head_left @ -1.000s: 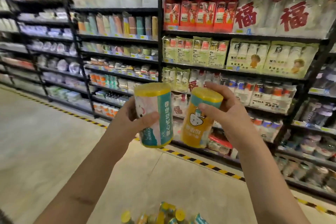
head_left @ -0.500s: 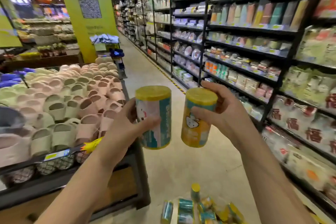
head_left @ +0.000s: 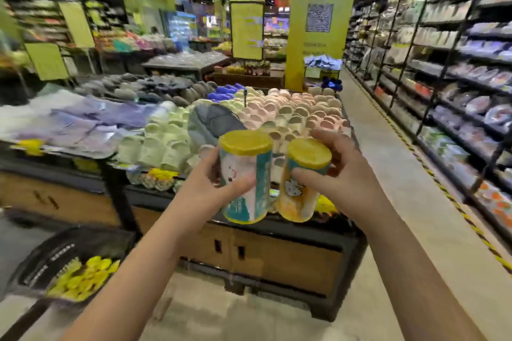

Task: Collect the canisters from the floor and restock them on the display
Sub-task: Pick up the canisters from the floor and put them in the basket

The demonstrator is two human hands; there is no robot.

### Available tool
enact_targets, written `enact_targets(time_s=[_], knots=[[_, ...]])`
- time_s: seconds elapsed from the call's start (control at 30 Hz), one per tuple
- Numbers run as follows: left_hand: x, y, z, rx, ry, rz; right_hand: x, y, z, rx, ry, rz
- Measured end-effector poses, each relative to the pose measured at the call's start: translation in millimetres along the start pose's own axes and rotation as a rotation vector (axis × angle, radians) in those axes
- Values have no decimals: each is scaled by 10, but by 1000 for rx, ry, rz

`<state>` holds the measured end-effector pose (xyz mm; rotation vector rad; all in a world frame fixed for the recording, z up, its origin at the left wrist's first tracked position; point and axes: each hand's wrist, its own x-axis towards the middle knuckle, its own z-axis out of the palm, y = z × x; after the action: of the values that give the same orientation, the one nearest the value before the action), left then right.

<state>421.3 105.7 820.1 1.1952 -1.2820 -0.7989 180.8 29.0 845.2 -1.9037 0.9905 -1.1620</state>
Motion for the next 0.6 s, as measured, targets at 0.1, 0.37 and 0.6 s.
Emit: enact_targets(time_s=[0.1, 0.37, 0.6], knots=[[-199, -145, -766, 37, 99, -19, 187, -146, 813, 31, -104, -31], [-710, -596, -2336, 107, 363, -134, 645, -402, 2717, 119, -373, -115], [-732, -997, -3327, 119, 656, -230, 1204, -351, 4154, 192, -644, -166]])
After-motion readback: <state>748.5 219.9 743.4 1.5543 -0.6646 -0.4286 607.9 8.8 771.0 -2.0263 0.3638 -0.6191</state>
